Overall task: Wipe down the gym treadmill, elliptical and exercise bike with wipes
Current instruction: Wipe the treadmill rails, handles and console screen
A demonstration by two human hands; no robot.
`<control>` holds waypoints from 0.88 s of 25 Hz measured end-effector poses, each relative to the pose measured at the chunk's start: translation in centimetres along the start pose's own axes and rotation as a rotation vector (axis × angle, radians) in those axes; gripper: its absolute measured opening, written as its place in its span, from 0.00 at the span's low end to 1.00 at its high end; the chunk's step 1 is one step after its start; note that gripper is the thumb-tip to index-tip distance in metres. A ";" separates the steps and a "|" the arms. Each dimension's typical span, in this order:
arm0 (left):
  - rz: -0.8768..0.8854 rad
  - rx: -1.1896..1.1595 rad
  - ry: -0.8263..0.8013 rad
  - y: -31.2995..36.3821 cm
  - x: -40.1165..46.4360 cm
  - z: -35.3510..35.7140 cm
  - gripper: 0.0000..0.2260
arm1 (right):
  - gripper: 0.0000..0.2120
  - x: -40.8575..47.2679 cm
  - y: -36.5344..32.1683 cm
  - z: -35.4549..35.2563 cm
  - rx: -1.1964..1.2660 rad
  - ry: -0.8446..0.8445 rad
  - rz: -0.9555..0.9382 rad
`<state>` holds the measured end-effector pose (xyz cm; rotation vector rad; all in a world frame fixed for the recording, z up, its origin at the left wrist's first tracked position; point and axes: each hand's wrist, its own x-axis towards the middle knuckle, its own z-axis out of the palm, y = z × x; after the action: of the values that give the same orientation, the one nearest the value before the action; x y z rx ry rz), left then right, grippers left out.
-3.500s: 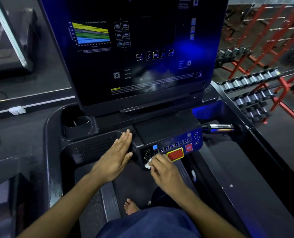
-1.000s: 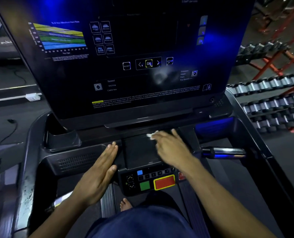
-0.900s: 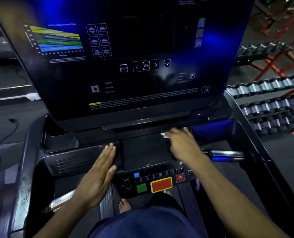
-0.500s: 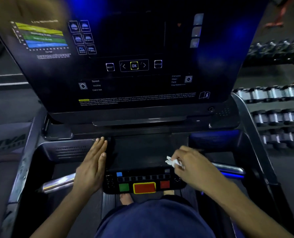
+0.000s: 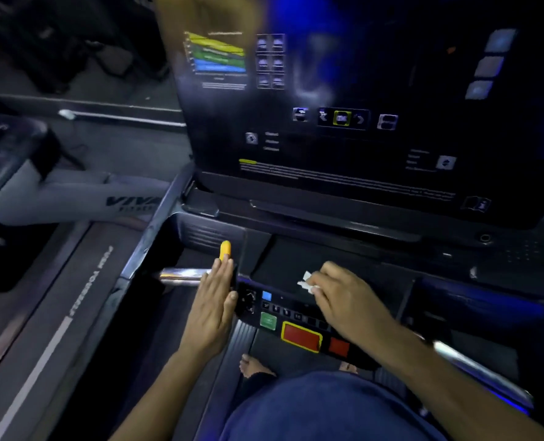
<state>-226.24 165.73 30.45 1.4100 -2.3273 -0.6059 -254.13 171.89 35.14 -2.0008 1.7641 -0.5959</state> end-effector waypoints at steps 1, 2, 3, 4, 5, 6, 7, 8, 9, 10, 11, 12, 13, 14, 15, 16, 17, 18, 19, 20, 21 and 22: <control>-0.015 -0.007 0.001 -0.5 -0.6 -0.2 0.25 | 0.02 1.1 -0.6 0.4 -0.002 -0.028 -0.076; -0.044 -0.009 0.012 -1.3 -1.1 -0.4 0.26 | 0.02 2.4 -1.3 0.5 0.033 -0.080 -0.129; -0.080 0.001 0.034 -2.2 -1.4 -0.7 0.26 | 0.03 3.9 -2.1 0.5 0.078 -0.136 -0.156; -0.119 0.021 0.064 -3.4 -1.7 -1.2 0.26 | 0.03 5.7 -2.7 0.7 0.100 -0.153 -0.184; -0.162 0.040 0.082 -4.5 -1.9 -1.7 0.27 | 0.03 7.7 -3.1 1.0 0.099 -0.118 -0.209; -0.209 0.051 0.084 -5.6 -2.0 -2.1 0.29 | 0.03 10.0 -3.4 1.4 0.057 -0.064 -0.245; -0.256 0.059 0.080 -6.8 -2.2 -2.6 0.31 | 0.02 12.3 -3.8 2.0 -0.009 -0.039 -0.284; -0.294 0.062 0.071 -7.9 -2.5 -3.0 0.33 | 0.02 14.6 -4.3 2.5 -0.088 -0.056 -0.314; -0.319 0.061 0.060 -9.1 -2.8 -3.3 0.35 | 0.02 16.9 -5.0 3.3 -0.194 -0.122 -0.349; -0.326 0.065 0.041 -10.0 -3.0 -3.4 0.36 | 0.03 18.7 -5.8 4.1 -0.315 -0.206 -0.385; -0.322 0.068 0.013 -10.8 -3.2 -3.4 0.35 | 0.04 20.1 -6.3 5.2 -0.434 -0.277 -0.427; -0.314 0.067 -0.012 -11.6 -3.5 -3.5 0.35 | 0.05 21.5 -7.2 6.3 -0.527 -0.340 -0.470; -0.301 0.071 -0.035 -12.0 -3.6 -3.4 0.34 | 0.06 22.6 -7.9 7.2 -0.573 -0.363 -0.509; -0.287 0.071 -0.053 -12.0 -3.6 -3.3 0.33 | 0.06 23.4 -8.8 8.1 -0.588 -0.355 -0.536; -0.277 0.060 -0.060 -12.3 -3.7 -3.5 0.32 | 0.06 24.6 -9.9 9.3 -0.602 -0.338 -0.548; -0.266 0.054 -0.067 -12.3 -3.9 -3.8 0.31 | 0.06 25.8 -11.3 10.3 -0.622 -0.319 -0.539; -0.253 0.049 -0.078 -12.4 -3.9 -4.1 0.30 | 0.05 26.9 -12.4 11.4 -0.642 -0.293 -0.530; -0.239 0.041 -0.091 -12.3 -3.9 -4.4 0.31 | 0.04 27.9 -13.3 12.4 -0.651 -0.274 -0.537; -0.228 0.030 -0.101 -12.5 -4.0 -4.7 0.32 | 0.03 28.4 -14.3 13.3 -0.660 -0.277 -0.565; -0.215 0.023 -0.114 -12.7 -4.0 -5.1 0.34 | 0.03 28.5 -15.0 13.9 -0.693 -0.315 -0.610; -0.207 0.014 -0.135 -12.9 -4.1 -5.5 0.35 | 0.05 28.2 -15.4 14.5 -0.761 -0.386 -0.678; -0.208 0.003 -0.156 -13.1 -4.3 -5.9 0.36 | 0.06 27.7 -15.6 15.1 -0.835 -0.490 -0.729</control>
<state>-211.63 163.13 28.22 1.6747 -2.3148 -0.7976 -229.80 146.59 32.80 -3.0172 1.0045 0.5435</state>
